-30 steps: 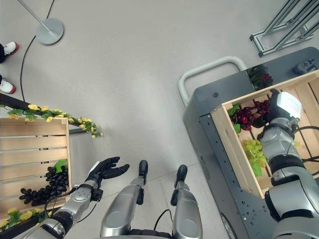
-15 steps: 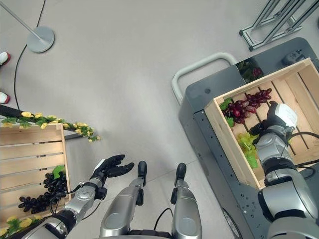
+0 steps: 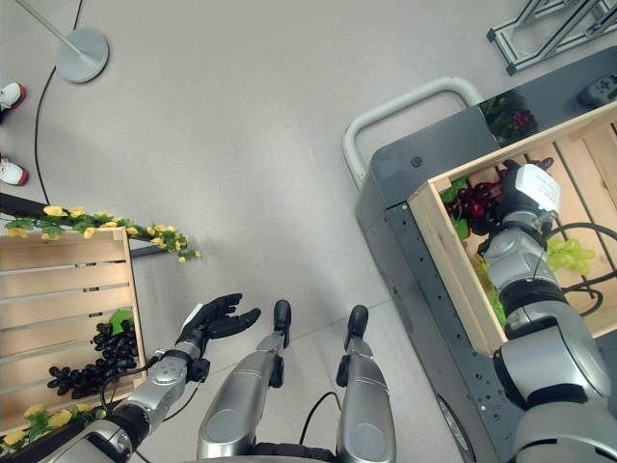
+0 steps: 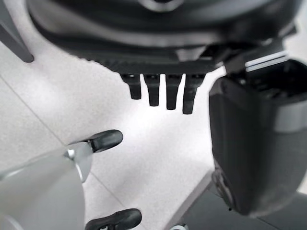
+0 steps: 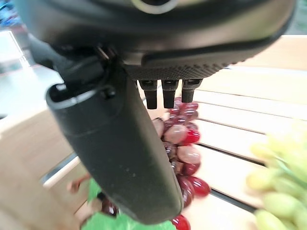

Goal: Pick up the fruits from the basket on one side to the basket on the other side

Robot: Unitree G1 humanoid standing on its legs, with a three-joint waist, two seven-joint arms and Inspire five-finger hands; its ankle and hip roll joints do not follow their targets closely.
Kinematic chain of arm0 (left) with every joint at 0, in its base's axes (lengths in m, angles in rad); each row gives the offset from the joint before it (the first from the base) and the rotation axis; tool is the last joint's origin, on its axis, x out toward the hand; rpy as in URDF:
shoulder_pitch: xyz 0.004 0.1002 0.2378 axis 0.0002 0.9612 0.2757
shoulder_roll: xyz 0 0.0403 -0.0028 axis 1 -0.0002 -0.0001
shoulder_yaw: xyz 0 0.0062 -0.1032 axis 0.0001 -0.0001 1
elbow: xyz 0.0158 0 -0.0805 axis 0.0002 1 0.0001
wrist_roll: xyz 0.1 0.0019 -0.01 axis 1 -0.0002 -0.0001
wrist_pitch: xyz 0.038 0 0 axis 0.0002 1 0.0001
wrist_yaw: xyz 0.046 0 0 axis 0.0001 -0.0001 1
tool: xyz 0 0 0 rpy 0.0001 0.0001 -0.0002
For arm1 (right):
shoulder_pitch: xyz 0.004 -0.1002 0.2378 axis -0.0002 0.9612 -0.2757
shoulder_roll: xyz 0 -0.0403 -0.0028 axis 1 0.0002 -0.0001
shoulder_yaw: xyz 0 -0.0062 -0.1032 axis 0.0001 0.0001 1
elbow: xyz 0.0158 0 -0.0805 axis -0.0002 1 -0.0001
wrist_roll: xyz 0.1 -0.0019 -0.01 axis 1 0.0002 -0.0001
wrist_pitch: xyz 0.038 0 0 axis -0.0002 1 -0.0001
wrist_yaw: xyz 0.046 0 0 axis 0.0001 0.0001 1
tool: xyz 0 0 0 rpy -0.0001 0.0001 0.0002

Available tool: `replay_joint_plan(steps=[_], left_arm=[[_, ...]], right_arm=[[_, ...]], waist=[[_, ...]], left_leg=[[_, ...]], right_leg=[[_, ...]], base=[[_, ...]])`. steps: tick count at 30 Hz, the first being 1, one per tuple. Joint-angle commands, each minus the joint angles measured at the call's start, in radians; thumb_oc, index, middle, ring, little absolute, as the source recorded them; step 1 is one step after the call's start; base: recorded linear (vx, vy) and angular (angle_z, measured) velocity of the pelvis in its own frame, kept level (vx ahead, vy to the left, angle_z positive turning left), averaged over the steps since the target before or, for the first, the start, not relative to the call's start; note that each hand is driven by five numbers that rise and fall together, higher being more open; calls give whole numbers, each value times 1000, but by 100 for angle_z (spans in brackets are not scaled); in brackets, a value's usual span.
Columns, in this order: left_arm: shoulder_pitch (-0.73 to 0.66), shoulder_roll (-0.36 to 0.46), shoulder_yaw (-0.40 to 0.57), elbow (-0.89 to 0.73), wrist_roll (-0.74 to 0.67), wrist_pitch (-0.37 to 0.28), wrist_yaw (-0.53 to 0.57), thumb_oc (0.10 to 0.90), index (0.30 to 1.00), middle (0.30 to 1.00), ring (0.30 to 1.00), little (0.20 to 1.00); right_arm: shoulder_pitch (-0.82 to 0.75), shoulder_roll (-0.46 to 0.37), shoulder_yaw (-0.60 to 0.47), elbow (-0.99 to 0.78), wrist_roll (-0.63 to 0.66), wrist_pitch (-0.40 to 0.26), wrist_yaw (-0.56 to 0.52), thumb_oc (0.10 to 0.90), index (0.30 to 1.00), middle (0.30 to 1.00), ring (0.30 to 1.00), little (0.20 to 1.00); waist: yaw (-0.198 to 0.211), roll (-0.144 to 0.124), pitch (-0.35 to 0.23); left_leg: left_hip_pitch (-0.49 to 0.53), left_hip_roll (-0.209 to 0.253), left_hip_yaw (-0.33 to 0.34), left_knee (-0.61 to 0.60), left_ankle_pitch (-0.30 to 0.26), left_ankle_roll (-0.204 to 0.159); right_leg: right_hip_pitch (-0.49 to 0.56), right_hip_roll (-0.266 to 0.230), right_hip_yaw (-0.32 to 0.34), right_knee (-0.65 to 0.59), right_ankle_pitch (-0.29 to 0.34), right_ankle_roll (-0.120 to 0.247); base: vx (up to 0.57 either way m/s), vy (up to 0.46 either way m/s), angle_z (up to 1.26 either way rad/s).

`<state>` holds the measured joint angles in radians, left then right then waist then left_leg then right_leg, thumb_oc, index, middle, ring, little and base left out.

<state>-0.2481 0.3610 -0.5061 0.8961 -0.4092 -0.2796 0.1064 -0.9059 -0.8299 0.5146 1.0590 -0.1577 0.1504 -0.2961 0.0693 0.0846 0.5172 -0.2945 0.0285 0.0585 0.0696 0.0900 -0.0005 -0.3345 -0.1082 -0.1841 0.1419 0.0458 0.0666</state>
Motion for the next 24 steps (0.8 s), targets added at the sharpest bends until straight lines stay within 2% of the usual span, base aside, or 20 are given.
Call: replay_joint_plan(steps=[1,5,11,15,21,24], left_arm=[[19,20,-7,-61,-49,-77,8,800,900,900,900,900],[12,24,-12,-65,-51,-76,6,800,900,900,900,900],[1,19,-24,-60,-54,-85,5,800,900,900,900,900],[-3,23,-26,-78,-64,-84,1,800,900,900,900,900],[-9,24,-35,-95,-70,-85,-6,800,900,900,900,900],[-10,23,-36,-110,-81,-89,-5,800,900,900,900,900]], right_arm=[[-147,-135,102,-28,-122,-49,44,800,900,900,900,900],[-184,-134,185,-9,-217,-58,88,800,900,900,900,900],[-208,-118,246,31,-298,-81,146,800,900,900,900,900],[-208,-107,255,61,-276,-97,189,800,900,900,900,900],[-225,-89,237,111,-225,-131,169,800,900,900,900,900],[-238,-79,217,117,-154,-131,168,800,900,900,900,900]], waist=[[15,-17,-1],[22,-13,3],[31,-7,3],[37,-1,3],[43,9,3],[47,18,3]], left_leg=[[-60,-44,-18,112,-44,7],[-69,-45,-19,105,-40,8],[-86,-49,-22,108,-36,10],[-100,-51,-22,113,-34,11],[-125,-57,-25,118,-31,15],[-143,-61,-27,119,-27,17]], right_leg=[[-32,0,-8,130,-37,-34],[-43,-1,-16,132,-36,-33],[-60,-6,-21,139,-35,-32],[-75,-9,-22,145,-34,-32],[-103,-12,-24,159,-32,-30],[-126,-15,-24,171,-32,-28]], base=[[0,0,0],[0,0,0],[0,0,0],[0,0,0],[-3,-5,0],[0,0,0]])
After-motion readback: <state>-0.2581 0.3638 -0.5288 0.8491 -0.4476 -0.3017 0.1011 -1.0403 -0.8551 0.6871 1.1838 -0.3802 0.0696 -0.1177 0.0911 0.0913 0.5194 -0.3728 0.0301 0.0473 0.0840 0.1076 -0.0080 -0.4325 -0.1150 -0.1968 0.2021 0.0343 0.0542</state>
